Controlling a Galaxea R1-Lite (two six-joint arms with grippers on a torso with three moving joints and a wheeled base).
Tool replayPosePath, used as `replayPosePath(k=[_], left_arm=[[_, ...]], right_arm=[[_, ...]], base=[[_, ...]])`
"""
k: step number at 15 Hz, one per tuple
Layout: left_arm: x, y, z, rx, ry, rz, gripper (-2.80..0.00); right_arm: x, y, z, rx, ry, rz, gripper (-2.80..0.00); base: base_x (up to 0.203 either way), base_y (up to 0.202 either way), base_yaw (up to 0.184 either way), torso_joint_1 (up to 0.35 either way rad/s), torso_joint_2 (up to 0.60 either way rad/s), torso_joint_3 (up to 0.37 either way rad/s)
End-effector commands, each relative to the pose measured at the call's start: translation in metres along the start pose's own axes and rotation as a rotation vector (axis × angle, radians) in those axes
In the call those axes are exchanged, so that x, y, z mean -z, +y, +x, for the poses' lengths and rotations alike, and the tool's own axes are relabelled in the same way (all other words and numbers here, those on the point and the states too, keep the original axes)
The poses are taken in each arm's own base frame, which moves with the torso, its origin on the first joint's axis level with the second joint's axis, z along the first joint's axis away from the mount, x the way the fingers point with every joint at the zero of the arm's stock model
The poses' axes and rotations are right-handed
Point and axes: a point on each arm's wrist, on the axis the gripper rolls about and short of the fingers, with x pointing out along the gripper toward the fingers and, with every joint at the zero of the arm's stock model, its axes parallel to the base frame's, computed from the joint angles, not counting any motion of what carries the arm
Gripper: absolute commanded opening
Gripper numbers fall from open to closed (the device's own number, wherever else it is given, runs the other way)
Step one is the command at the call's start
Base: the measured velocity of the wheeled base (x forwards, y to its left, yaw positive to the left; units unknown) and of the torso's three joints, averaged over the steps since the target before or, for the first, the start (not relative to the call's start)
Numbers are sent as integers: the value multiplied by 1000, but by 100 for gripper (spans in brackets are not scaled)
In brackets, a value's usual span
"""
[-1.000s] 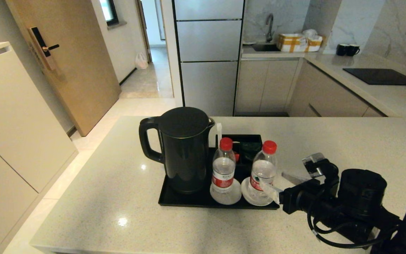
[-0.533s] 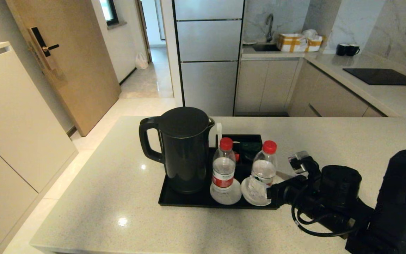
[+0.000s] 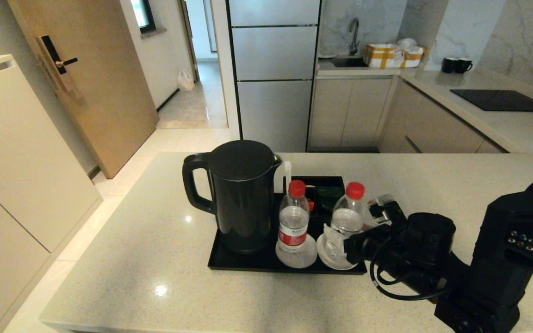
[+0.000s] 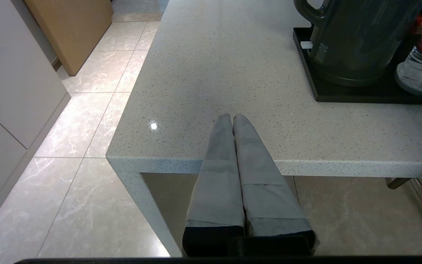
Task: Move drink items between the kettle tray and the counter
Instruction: Pick up the bottled water, then place it on the right
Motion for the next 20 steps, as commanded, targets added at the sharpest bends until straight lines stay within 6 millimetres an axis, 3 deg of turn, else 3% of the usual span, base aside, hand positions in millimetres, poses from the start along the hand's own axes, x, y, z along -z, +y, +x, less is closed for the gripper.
replayPosePath(k=[1, 7, 9, 12, 14, 15, 17, 20], left_arm=[[0, 0, 0, 0, 3, 0, -280], [0, 0, 0, -1, 3, 0, -280], [0, 0, 0, 0, 3, 1, -280], [0, 0, 0, 0, 3, 1, -280], [0, 0, 0, 0, 3, 0, -280], [0, 0, 0, 0, 3, 0, -280], [0, 0, 0, 0, 3, 0, -280], [0, 0, 0, 0, 3, 0, -280]], right_arm=[[-2, 0, 0, 0, -12, -1, -280], [-7, 1, -6, 3, -14, 5, -280], [-26, 0, -18, 29, -62, 6, -280], [-81, -12, -53, 106, -129, 14, -280], [-120, -30, -89, 204, -121, 30, -280], [-130, -41, -106, 267, -80, 44, -280], [-138, -72, -132, 430, -47, 69, -280], [-124, -132, -155, 698, -13, 102, -280]], base=[[0, 0, 0, 0, 0, 0], [0, 0, 0, 0, 0, 0], [0, 0, 0, 0, 0, 0], [0, 0, 0, 0, 0, 0], [0, 0, 0, 0, 0, 0], [0, 0, 0, 0, 0, 0], [0, 0, 0, 0, 0, 0], [0, 0, 0, 0, 0, 0]])
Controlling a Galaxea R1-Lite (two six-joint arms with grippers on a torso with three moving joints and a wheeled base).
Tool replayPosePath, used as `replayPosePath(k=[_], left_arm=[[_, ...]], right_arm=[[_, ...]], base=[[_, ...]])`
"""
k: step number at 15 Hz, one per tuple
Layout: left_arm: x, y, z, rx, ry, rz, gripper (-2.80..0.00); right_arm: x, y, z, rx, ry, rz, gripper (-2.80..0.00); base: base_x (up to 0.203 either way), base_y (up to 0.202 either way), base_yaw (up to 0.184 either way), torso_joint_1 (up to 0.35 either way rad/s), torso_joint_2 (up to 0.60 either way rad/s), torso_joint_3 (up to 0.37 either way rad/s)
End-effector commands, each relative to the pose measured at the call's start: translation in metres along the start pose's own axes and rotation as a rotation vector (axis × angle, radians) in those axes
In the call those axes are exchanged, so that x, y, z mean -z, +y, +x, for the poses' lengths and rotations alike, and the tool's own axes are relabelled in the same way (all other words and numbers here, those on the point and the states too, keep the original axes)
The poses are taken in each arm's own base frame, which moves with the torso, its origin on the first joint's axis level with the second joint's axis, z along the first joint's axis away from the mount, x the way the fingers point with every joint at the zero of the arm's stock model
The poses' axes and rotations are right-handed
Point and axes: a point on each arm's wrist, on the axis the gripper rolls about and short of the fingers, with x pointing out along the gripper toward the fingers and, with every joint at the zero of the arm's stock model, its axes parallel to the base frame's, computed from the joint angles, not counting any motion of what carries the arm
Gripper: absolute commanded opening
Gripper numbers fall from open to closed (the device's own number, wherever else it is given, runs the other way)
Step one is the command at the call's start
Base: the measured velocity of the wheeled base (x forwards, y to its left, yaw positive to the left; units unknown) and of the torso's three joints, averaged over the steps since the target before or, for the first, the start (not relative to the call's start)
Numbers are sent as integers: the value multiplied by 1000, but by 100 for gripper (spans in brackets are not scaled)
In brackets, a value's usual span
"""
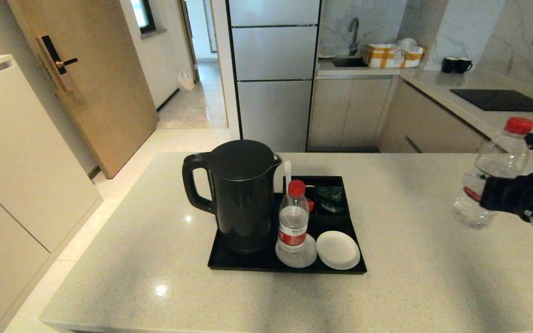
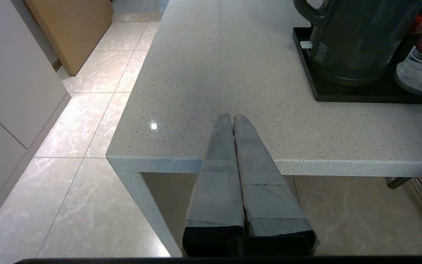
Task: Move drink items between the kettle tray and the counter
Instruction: Place it on the right
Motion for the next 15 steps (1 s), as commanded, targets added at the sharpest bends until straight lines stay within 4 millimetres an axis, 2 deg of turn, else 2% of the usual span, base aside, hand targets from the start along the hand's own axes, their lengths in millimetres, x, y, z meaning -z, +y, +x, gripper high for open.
replayPosePath(k=[1, 6, 8, 11, 14, 15], left_arm=[[0, 0, 0, 0, 2, -1, -280], [0, 0, 0, 0, 2, -1, -280], [0, 0, 0, -1, 2, 0, -280], [0, 0, 0, 0, 2, 1, -280], [0, 0, 0, 0, 2, -1, -280], [0, 0, 0, 0, 2, -1, -280]], right_arm=[[6, -36, 10, 136, -23, 27, -280], [50, -73, 61, 264, -70, 35, -280], [73, -84, 84, 342, -66, 42, -280], [105, -104, 103, 426, -57, 57, -280], [121, -121, 113, 472, -37, 89, -280], [134, -125, 119, 480, -9, 107, -280]], base=[[0, 0, 0, 0, 0, 0], [0, 0, 0, 0, 0, 0], [0, 0, 0, 0, 0, 0], [0, 0, 0, 0, 0, 0], [0, 0, 0, 0, 0, 0], [0, 0, 0, 0, 0, 0]])
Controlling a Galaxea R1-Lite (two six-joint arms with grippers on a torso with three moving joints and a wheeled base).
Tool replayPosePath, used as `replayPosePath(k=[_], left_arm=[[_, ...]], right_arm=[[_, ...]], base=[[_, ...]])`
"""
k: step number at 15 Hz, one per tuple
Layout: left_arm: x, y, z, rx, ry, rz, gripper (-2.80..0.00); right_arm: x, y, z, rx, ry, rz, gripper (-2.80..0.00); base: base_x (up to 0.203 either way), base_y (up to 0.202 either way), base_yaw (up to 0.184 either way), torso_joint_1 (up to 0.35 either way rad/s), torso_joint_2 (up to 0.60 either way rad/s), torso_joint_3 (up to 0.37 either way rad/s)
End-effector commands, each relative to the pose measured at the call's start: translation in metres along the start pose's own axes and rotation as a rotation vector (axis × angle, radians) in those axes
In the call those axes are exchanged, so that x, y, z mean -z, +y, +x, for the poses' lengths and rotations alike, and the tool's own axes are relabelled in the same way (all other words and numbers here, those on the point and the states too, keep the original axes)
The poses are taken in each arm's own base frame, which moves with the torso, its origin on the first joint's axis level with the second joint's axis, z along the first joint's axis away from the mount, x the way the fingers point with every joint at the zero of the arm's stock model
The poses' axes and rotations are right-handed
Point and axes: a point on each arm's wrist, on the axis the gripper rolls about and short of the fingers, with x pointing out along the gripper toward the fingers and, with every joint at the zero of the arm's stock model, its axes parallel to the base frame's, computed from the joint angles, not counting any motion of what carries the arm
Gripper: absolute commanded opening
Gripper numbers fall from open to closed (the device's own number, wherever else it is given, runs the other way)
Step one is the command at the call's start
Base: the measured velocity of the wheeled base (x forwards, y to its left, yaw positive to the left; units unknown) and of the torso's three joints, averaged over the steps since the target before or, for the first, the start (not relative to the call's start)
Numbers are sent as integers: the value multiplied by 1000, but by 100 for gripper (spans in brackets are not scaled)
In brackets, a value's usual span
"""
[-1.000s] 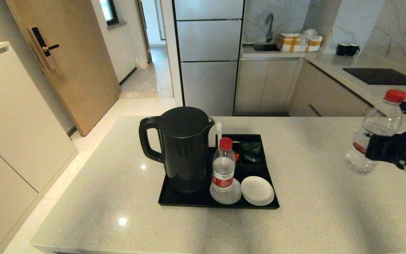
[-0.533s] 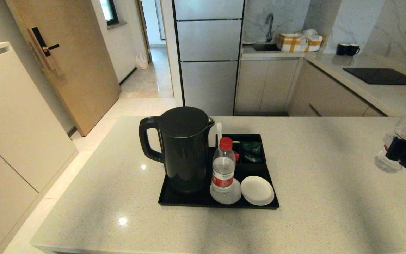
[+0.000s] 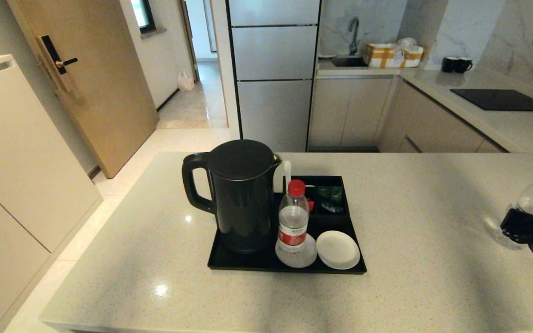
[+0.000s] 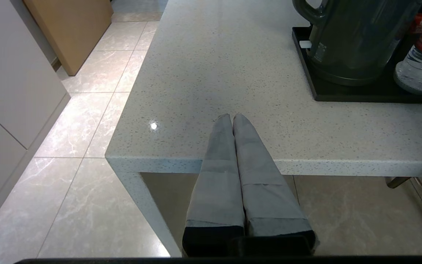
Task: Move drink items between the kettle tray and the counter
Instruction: Place it on the right
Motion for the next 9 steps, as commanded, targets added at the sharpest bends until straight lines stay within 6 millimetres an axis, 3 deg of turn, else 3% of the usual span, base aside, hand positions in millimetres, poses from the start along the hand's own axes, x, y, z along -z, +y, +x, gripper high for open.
replayPosePath(k=[1, 4, 9], left_arm=[[0, 0, 0, -2, 2, 0, -280], [0, 0, 0, -2, 2, 0, -280], [0, 0, 0, 0, 2, -1, -280]], right_arm=[[33, -6, 18, 31, 79, 13, -280], [40, -14, 29, 61, 79, 30, -280], [40, -14, 25, 58, 83, 28, -280]], base=[[0, 0, 0, 0, 0, 0], [0, 0, 0, 0, 0, 0], [0, 0, 0, 0, 0, 0]])
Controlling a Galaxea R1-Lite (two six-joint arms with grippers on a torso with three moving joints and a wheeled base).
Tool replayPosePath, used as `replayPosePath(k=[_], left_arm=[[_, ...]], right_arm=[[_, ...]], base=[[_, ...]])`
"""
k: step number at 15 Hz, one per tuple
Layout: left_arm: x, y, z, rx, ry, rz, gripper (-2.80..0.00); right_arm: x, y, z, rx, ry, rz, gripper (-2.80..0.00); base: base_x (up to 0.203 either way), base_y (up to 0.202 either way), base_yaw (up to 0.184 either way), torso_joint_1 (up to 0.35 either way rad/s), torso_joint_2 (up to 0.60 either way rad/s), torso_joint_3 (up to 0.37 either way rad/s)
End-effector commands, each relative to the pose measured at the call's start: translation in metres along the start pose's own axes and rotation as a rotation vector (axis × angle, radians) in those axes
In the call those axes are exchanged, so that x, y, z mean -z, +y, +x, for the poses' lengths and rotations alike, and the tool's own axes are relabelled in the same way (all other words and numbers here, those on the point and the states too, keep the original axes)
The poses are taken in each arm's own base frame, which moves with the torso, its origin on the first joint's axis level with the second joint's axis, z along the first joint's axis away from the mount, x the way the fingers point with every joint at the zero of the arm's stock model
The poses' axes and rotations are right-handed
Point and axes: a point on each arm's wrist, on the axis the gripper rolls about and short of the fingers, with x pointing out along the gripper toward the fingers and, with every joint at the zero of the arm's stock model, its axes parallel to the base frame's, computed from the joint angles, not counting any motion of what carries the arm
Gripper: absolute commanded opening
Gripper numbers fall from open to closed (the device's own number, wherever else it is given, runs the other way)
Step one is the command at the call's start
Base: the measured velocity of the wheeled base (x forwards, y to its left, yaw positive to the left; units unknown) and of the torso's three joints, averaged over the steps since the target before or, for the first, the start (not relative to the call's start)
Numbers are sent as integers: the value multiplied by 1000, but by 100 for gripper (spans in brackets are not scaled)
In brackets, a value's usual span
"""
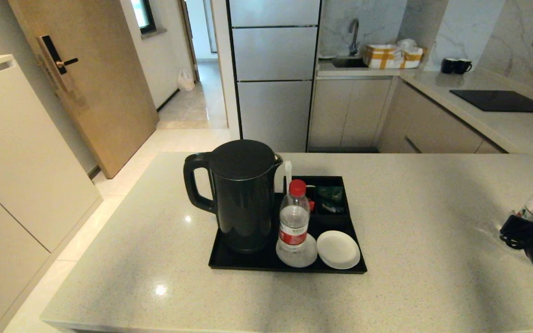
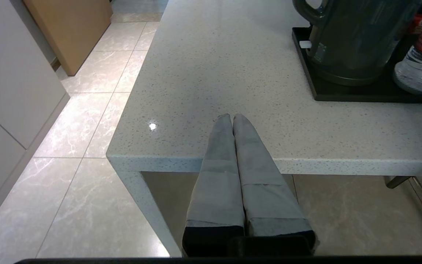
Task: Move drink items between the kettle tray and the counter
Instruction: Place it on the right
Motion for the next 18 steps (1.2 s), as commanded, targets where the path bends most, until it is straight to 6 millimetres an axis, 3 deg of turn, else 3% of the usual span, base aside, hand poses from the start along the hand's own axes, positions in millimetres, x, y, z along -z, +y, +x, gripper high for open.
replayPosePath(k=[1, 4, 5, 6, 10, 15, 18], left_arm=[[0, 0, 0, 0, 2, 0, -280], [0, 0, 0, 0, 2, 0, -280], [0, 0, 0, 0, 2, 2, -280], [0, 0, 0, 0, 2, 0, -280], [0, 0, 0, 0, 2, 0, -280], [0, 0, 0, 0, 2, 0, -280], [0, 0, 0, 0, 2, 1, -280]], right_arm=[[6, -1, -3, 0, 28, -5, -280], [6, -2, -7, 1, 6, -15, -280], [5, -1, -7, 0, -4, -23, -100], [3, -1, -6, -1, -14, -26, 0], [8, -3, -14, -9, 12, -53, 0], [-15, -3, -31, -20, -41, -54, 0], [-29, -3, -51, -39, -64, -76, 0]], base=[[0, 0, 0, 0, 0, 0], [0, 0, 0, 0, 0, 0], [0, 0, 0, 0, 0, 0], [0, 0, 0, 0, 0, 0], [0, 0, 0, 0, 0, 0], [0, 0, 0, 0, 0, 0], [0, 0, 0, 0, 0, 0]])
